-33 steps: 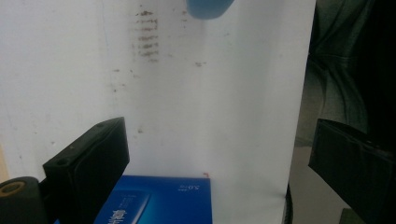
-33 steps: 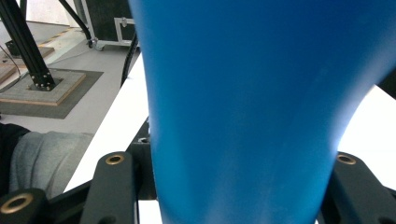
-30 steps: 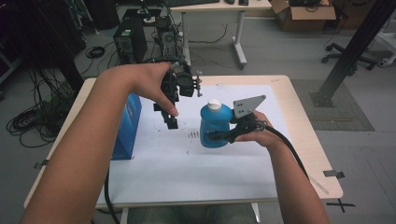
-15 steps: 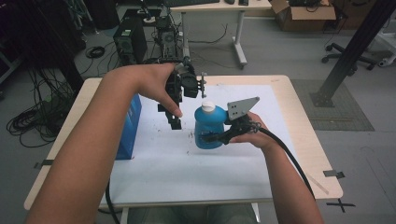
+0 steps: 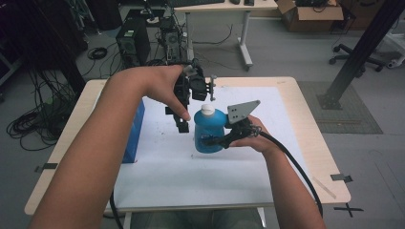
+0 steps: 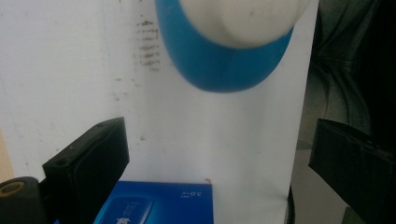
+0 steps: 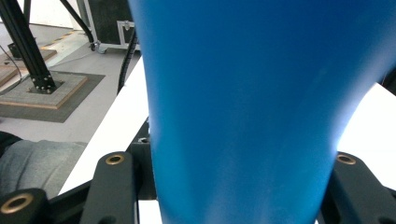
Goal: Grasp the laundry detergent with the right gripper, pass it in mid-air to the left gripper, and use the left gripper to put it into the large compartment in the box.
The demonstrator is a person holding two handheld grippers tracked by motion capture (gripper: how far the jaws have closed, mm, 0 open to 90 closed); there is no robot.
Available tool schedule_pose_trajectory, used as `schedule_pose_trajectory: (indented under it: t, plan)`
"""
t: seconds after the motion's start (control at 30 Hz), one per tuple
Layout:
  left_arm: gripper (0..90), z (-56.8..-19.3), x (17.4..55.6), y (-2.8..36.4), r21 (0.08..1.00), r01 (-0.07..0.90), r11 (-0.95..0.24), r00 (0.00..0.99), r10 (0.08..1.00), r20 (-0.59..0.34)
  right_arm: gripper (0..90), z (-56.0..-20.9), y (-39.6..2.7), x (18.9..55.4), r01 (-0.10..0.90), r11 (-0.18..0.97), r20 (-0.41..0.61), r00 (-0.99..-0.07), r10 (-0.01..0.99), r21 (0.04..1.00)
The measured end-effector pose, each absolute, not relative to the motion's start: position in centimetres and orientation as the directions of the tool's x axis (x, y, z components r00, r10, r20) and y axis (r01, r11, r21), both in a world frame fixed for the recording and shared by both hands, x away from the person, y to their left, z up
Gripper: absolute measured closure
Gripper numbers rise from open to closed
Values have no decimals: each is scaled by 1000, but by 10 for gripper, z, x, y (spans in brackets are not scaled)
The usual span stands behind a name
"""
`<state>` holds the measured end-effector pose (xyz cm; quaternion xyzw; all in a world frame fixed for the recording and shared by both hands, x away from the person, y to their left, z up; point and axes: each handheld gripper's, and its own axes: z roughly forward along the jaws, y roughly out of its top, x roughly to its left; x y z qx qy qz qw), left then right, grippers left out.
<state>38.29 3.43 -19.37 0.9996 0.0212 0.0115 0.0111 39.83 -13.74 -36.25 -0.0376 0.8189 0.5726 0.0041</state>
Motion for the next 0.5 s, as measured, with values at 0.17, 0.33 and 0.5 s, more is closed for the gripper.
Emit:
schedule_pose_trajectory:
  t: [0.17, 0.33, 0.5]
  plan:
    - [51, -195, 382, 33, 18, 45, -999, 999, 45, 25, 451, -362, -128, 399, -71, 342, -53, -997, -60, 937]
    - [51, -195, 382, 33, 13, 50, -999, 998, 51, 26, 451, -362, -117, 401, -71, 335, -51, -996, -67, 940]
    - [51, -196, 382, 33, 6, 54, -999, 998, 54, 29, 451, -364, -107, 403, -69, 333, -47, -996, -74, 940]
